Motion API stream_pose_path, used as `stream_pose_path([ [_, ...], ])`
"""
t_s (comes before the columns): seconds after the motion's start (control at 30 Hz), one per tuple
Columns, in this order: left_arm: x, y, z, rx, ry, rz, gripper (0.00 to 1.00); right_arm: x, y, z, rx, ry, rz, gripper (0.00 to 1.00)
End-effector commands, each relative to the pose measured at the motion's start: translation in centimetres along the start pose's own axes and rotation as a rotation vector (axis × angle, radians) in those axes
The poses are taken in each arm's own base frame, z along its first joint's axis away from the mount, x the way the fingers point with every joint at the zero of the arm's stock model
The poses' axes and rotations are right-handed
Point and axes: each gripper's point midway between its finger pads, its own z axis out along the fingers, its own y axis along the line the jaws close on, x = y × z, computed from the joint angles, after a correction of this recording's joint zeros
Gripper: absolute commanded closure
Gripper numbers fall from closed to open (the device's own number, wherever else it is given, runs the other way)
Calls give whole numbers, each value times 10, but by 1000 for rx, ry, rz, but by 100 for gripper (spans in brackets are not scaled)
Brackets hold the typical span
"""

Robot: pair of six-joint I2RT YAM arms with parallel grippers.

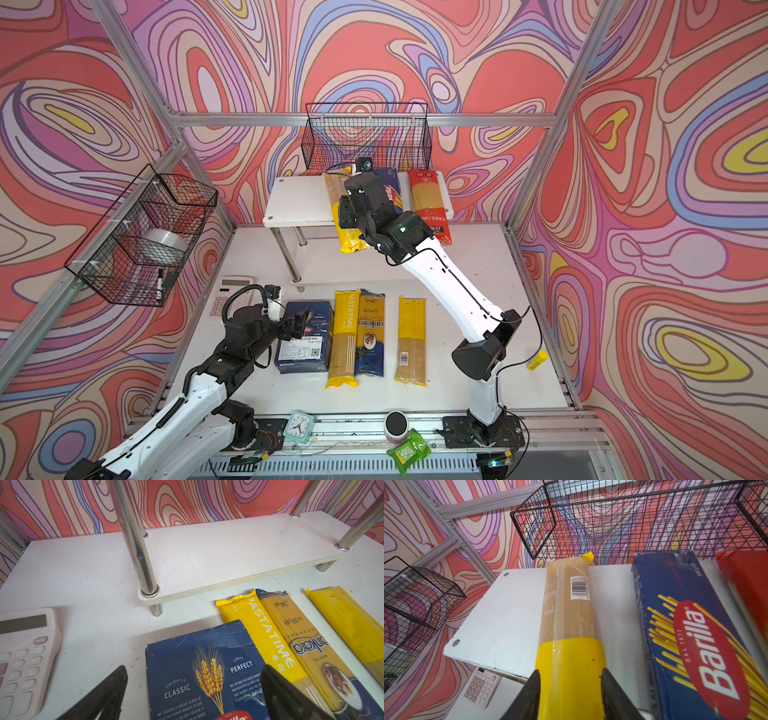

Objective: Place and organize the pasta boxes and bags onto the shelf

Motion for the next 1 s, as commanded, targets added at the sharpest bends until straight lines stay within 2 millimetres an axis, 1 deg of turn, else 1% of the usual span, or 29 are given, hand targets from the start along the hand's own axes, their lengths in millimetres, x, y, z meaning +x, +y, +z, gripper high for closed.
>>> stream_pose_path([
  [0.0,-1,1,0,2,-1,8,0,-19,5,-13,-37,-30,1,50],
  [0.1,-1,1,0,-1,-1,7,0,-29,17,-31,-122,-42,-10,50],
  [0.17,-1,1,0,1,0,9,0,-28,26,-47,-201,-25,-42,51],
  [0.23,-1,0,0,5,-1,9,0,-22,28,-64,-248,-3,-59,55],
  [0.27,-1,0,0,2,-1,9,0,-21,29,-79,-283,4,-71,56],
  [0.37,-1,0,0,6,1,9,0,-4,25,-104,-332,52,-89,61],
  [0.47,-1,0,1,7,3,11,0,16,20,-122,-370,110,-118,63],
  [0.6,0,0,1,6,7,11,0,49,11,-125,-365,208,-137,68],
  [0.7,-1,-1,1,7,5,10,0,68,14,-120,-391,261,-150,71],
  [0.8,-1,-1,1,8,6,11,0,77,14,-112,-380,276,-155,73],
  [0.97,-1,-1,1,8,6,9,0,82,16,-97,-374,263,-161,76],
])
